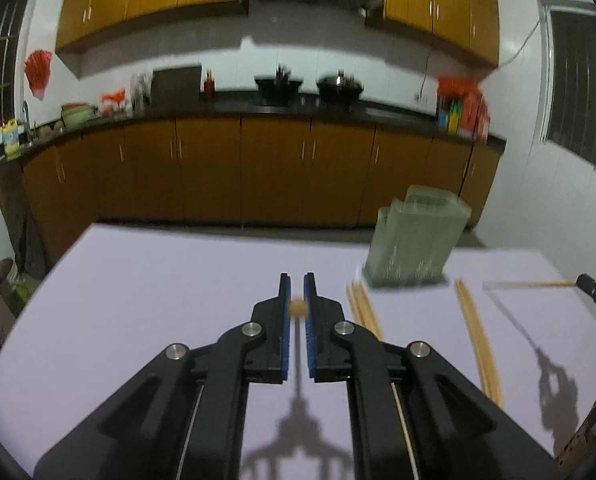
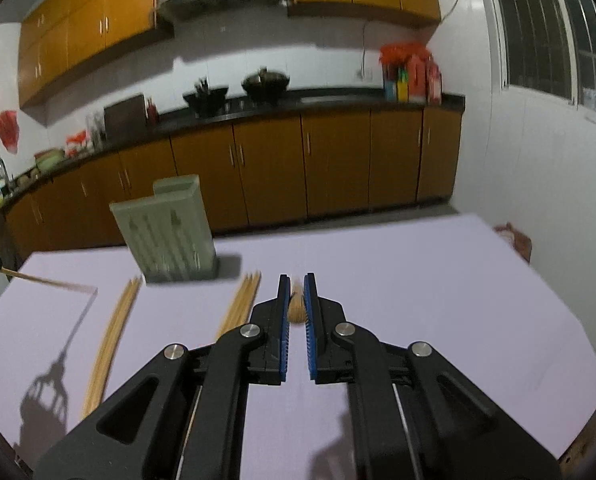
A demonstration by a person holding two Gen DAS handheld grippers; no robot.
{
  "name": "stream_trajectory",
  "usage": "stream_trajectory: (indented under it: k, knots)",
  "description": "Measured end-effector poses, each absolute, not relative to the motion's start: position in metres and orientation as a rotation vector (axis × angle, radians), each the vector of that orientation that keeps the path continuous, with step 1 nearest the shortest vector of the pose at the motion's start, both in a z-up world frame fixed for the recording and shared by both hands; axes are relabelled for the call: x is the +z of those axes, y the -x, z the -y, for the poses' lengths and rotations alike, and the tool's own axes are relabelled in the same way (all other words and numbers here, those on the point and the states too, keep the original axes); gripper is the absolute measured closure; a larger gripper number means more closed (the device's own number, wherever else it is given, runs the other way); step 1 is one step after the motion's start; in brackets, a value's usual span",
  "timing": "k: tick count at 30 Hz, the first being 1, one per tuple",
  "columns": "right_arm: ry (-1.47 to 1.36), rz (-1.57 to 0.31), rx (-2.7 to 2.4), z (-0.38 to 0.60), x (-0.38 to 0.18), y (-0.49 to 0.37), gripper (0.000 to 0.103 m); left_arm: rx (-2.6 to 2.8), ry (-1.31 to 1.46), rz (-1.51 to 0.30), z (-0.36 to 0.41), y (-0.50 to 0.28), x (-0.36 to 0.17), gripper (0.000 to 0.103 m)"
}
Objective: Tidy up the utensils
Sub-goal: 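Lift both held chopsticks upright and carry them above the green utensil holder, then open both tools to drop the chopsticks into the holder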
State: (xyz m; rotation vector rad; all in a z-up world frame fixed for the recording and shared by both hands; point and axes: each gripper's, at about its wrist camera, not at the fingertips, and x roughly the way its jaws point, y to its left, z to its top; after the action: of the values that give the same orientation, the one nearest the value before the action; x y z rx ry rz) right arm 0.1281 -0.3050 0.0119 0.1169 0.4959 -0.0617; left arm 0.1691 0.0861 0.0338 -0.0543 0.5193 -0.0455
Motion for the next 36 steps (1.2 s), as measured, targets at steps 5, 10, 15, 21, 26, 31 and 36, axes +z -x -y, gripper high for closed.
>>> stream_trajectory:
  k: [5, 10, 15, 21, 26, 31, 36]
  knots:
    - [-0.12, -0.446, -0.062, 0.307, 0.033, -0.136, 0.095, -0.054, 0.047, -0.461, -0.086, -0.18, 0.06, 0.096]
    - [-0.11, -0.405, -0.062, 0.305, 0.051, -0.146, 0.095, -0.062, 0.03, -0.44, -0.081, -0.19, 0.073, 0.096]
    - [-0.071, -0.353, -0.048, 0.298, 0.083, -0.154, 0.095, -0.068, 0.019, -0.401, -0.074, -0.198, 0.093, 0.096]
    - [-0.078, -0.191, 0.032, 0.279, 0.152, -0.16, 0.096, -0.115, 0.052, -0.254, -0.052, -0.215, 0.158, 0.096]
    - [-0.106, -0.099, 0.122, 0.257, 0.184, -0.169, 0.095, -0.16, 0.078, -0.14, -0.024, -0.229, 0.193, 0.096]
    - [-0.094, -0.172, 0.175, 0.235, 0.164, -0.203, 0.095, -0.214, 0.129, -0.151, -0.001, -0.256, 0.185, 0.096]
    - [-0.126, -0.304, 0.179, 0.232, 0.129, -0.244, 0.095, -0.248, 0.138, -0.257, 0.018, -0.291, 0.15, 0.096]
